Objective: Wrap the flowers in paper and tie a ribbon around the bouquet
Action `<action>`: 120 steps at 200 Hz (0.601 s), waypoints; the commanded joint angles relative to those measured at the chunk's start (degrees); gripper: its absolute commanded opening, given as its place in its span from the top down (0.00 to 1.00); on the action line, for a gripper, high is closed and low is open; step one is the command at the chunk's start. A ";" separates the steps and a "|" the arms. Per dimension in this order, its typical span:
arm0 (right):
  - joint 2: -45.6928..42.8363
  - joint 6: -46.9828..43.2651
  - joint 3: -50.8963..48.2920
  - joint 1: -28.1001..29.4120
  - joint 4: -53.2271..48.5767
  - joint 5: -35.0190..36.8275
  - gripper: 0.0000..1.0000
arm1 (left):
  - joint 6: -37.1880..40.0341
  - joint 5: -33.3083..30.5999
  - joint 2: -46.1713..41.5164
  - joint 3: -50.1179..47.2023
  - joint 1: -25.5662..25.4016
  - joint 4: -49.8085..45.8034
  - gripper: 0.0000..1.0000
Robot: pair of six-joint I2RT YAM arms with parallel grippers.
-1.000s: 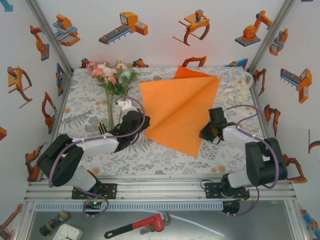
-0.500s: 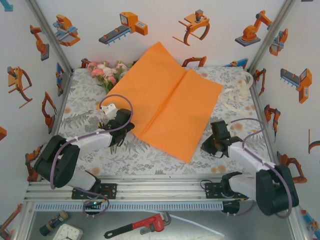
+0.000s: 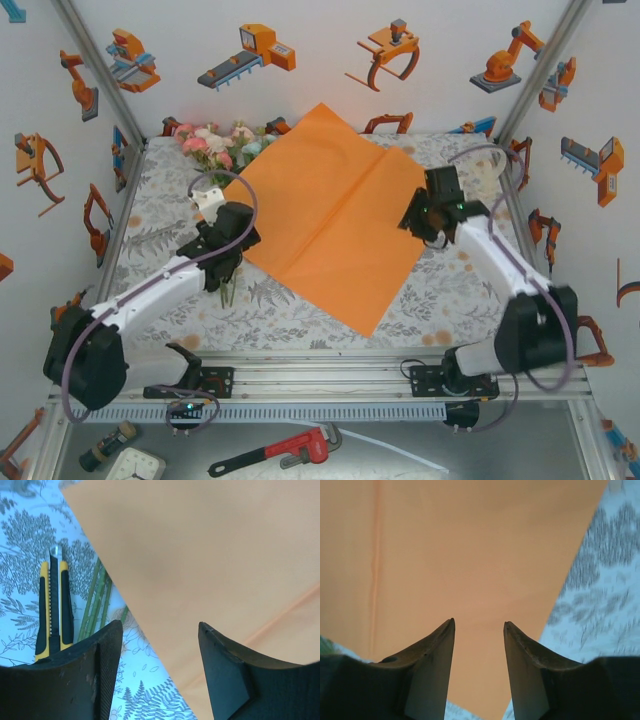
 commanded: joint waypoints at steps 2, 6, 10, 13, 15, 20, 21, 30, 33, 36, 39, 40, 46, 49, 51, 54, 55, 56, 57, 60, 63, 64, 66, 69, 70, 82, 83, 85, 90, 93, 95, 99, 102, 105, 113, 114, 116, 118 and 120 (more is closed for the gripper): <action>11.50 -11.14 7.03 -2.42 -0.78 -1.07 0.65 | 4.07 8.72 1.86 3.68 -1.60 -2.77 0.41; 13.72 -11.67 8.58 -2.99 -0.77 -1.24 0.70 | 4.45 10.43 3.24 4.80 -1.94 -2.93 0.42; 15.64 -12.01 9.99 -3.56 -0.78 -1.41 0.76 | 4.92 12.03 4.81 6.33 -2.32 -3.08 0.42; 17.02 -12.18 11.02 -3.93 -0.85 -1.59 0.81 | 5.45 13.27 5.91 7.33 -2.67 -3.01 0.43; 17.89 -12.20 11.67 -4.16 -0.86 -1.69 0.84 | 5.86 13.98 6.93 7.86 -2.91 -2.99 0.43; 19.80 -12.39 13.03 -4.70 -0.78 -1.86 0.90 | 6.73 15.47 8.86 9.22 -3.57 -2.91 0.44; 20.16 -12.43 13.38 -4.84 -0.74 -1.94 0.91 | 6.86 15.71 9.32 9.58 -3.67 -2.95 0.44; 22.83 -13.25 15.13 -5.55 0.05 -2.56 1.00 | 8.12 17.26 12.90 11.92 -4.79 -3.03 0.45; 23.41 -13.43 15.63 -5.68 0.29 -2.59 1.00 | 8.48 17.78 14.21 12.68 -4.93 -3.20 0.45; 24.30 -13.64 16.00 -5.83 0.42 -2.64 1.00 | 8.72 17.95 15.35 13.31 -5.16 -3.25 0.45; 25.03 -13.81 16.37 -5.96 0.59 -2.56 1.00 | 8.87 18.20 16.43 13.75 -5.30 -3.34 0.45; 25.24 -13.84 16.50 -5.99 0.66 -2.55 1.00 | 8.90 18.31 16.66 13.95 -5.33 -3.38 0.45; 26.43 -13.86 17.00 -6.24 1.15 -2.52 1.00 | 9.18 18.96 18.91 14.97 -5.41 -3.42 0.45; 26.85 -13.70 17.12 -6.34 1.34 -2.47 1.00 | 9.27 19.36 19.90 15.40 -5.36 -3.50 0.45; 27.27 -13.59 17.19 -6.48 1.40 -2.39 1.00 | 9.34 19.53 20.54 15.70 -5.36 -3.55 0.45; 27.73 -13.23 17.31 -6.55 1.42 -2.37 1.00 | 9.41 19.77 21.44 16.10 -5.34 -3.60 0.45; 27.90 -13.16 17.32 -6.64 1.42 -2.37 1.00 | 9.39 19.80 21.71 16.23 -5.30 -3.60 0.45; 28.03 -12.99 17.33 -6.69 1.42 -2.37 1.00 | 9.42 19.85 22.07 16.34 -5.29 -3.60 0.45; 28.19 -12.82 17.33 -6.75 1.38 -2.37 1.00 | 9.48 19.92 22.33 16.48 -5.32 -3.60 0.45; 28.58 -12.35 17.35 -6.88 1.29 -2.48 1.00 | 9.65 20.13 23.14 16.76 -5.29 -3.67 0.45; 28.87 -11.92 17.23 -6.95 1.25 -2.54 1.00 | 9.81 20.30 23.92 17.08 -5.28 -3.65 0.45; 28.91 -11.67 17.20 -6.97 1.25 -2.63 1.00 | 9.90 20.37 24.09 17.25 -5.28 -3.67 0.45; 29.06 -11.24 16.99 -7.06 1.25 -2.63 1.00 | 9.96 20.42 24.58 17.44 -5.27 -3.84 0.45; 29.19 -10.51 16.62 -7.13 1.24 -2.54 1.00 | 10.10 20.43 25.24 17.71 -5.20 -3.98 0.45; 29.21 -10.30 16.50 -7.15 1.24 -2.45 1.00 | 10.13 20.39 25.37 17.78 -5.19 -4.01 0.45; 28.85 -7.27 13.52 -7.17 2.33 -1.81 1.00 | 10.57 19.87 26.52 17.81 -5.14 -3.73 0.45; 28.77 -7.06 13.23 -7.17 2.45 -1.78 1.00 | 10.63 19.89 26.58 17.79 -5.12 -3.71 0.45; 28.60 -6.55 12.44 -7.17 2.73 -1.71 1.00 | 10.69 19.88 26.63 17.66 -5.17 -3.56 0.45; 28.21 -5.56 10.69 -7.15 3.44 -1.46 1.00 | 10.77 19.97 26.64 17.53 -4.94 -3.54 0.45; 27.93 -5.14 9.60 -7.21 3.76 -1.30 1.00 | 10.84 20.07 26.64 17.51 -4.87 -3.37 0.45; 27.73 -4.77 8.94 -7.18 4.03 -1.18 1.00 | 10.90 20.15 26.64 17.37 -4.77 -3.37 0.45; 27.33 -4.17 7.54 -7.17 4.21 -0.89 1.00 | 11.06 20.38 26.56 17.20 -4.62 -3.22 0.45; 27.02 -3.70 6.52 -7.17 4.24 -0.69 1.00 | 11.22 20.49 26.48 17.10 -4.48 -3.12 0.45; 26.72 -3.27 5.66 -7.17 4.31 -0.55 1.00 | 11.41 20.55 26.32 16.96 -4.34 -3.13 0.45; 25.66 -2.34 3.49 -7.18 3.66 0.22 1.00 | 12.03 20.78 25.91 16.73 -4.05 -3.20 0.44; 25.37 -2.27 3.21 -7.17 3.64 0.38 1.00 | 12.10 20.79 25.84 16.72 -4.04 -3.18 0.44; 24.90 -2.17 2.60 -7.11 3.62 0.49 1.00 | 12.16 20.79 25.80 16.62 -3.91 -3.23 0.43; 24.38 -1.88 1.92 -7.09 3.62 0.61 1.00 | 12.42 20.83 25.66 16.56 -3.79 -3.29 0.43; 23.86 -1.54 1.24 -7.11 3.62 0.75 1.00 | 12.61 20.84 25.56 16.52 -3.69 -3.32 0.43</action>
